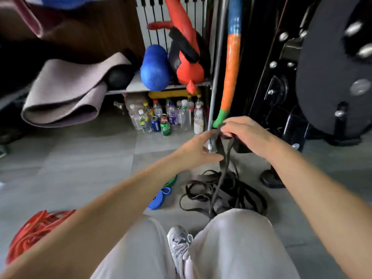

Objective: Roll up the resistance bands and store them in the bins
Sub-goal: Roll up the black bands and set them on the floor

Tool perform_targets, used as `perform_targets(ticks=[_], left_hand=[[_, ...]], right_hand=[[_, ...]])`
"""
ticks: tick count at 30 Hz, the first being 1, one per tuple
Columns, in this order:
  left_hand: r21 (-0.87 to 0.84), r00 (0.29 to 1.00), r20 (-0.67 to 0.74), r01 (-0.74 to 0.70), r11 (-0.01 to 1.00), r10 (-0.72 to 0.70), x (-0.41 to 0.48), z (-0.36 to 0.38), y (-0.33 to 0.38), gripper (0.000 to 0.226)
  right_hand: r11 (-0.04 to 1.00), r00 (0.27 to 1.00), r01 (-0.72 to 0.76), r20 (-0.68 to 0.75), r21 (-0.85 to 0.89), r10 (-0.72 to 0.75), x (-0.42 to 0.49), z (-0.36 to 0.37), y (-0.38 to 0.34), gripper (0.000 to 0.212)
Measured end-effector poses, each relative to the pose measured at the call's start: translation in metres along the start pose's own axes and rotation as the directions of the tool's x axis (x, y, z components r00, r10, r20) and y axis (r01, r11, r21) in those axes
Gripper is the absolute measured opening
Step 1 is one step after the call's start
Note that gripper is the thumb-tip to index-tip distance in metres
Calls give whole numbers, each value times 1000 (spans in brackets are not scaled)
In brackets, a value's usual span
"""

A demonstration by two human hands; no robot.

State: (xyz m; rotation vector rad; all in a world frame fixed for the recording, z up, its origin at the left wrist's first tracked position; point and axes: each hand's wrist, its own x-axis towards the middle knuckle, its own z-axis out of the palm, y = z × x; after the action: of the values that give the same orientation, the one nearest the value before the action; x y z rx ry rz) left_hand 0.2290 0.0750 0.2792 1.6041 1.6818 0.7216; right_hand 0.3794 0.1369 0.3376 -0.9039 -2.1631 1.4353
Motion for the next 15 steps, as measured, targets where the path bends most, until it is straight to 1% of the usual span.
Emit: perform_targets(ticks=[2,3,4,5,6,7,8,9,10,12,13,14,15], left_hand=[[-54,996,-73,-45,998,41,-14,-5,29,24],[-125,993,-110,-56,991,42,-21,-10,41,9],[-224,988,-150,-67,972,34,-30,-16,54,6],[-333,981,-195,-89,939,23,-38,-22,65,5],[-419,969,-246,-122,900,17,-45,-29,75,4],[-473,958,-287,-159,866,19,-52,-35,84,3],[-508,951,-307,-187,841,26,-60,-40,92,4],[-545,950,-310,-205,813,31,-66,-43,99,4],[-593,952,-305,-214,776,29,-73,-44,104,4],[-691,945,-328,-246,680,9,-82,-50,109,8],[-730,933,-360,-277,625,-6,-86,-56,109,10],[-764,915,-402,-316,563,-32,-91,-64,108,12],[-791,892,-448,-359,495,-69,-97,-75,106,13]], right_hand=[[999,997,41,-67,-24,-42,-12,-6,-24,29],[999,990,48,-130,-4,-48,-17,-8,-31,26],[996,981,53,-191,65,-39,-24,-10,-35,21],[984,975,59,-223,166,-21,-31,-8,-38,16],[959,974,63,-228,277,2,-37,-5,-39,17],[939,977,82,-215,335,-8,-43,3,-39,27],[944,979,114,-194,310,-55,-47,14,-36,38],[964,979,132,-182,233,-90,-50,27,-31,43],[981,978,120,-191,155,-89,-52,41,-24,40],[999,963,27,-269,27,-19,-58,62,-2,26],[999,954,-44,-296,-24,35,-64,67,15,21],[986,949,-136,-299,-94,102,-74,71,35,18],[953,943,-234,-286,-195,173,-86,72,55,16]])
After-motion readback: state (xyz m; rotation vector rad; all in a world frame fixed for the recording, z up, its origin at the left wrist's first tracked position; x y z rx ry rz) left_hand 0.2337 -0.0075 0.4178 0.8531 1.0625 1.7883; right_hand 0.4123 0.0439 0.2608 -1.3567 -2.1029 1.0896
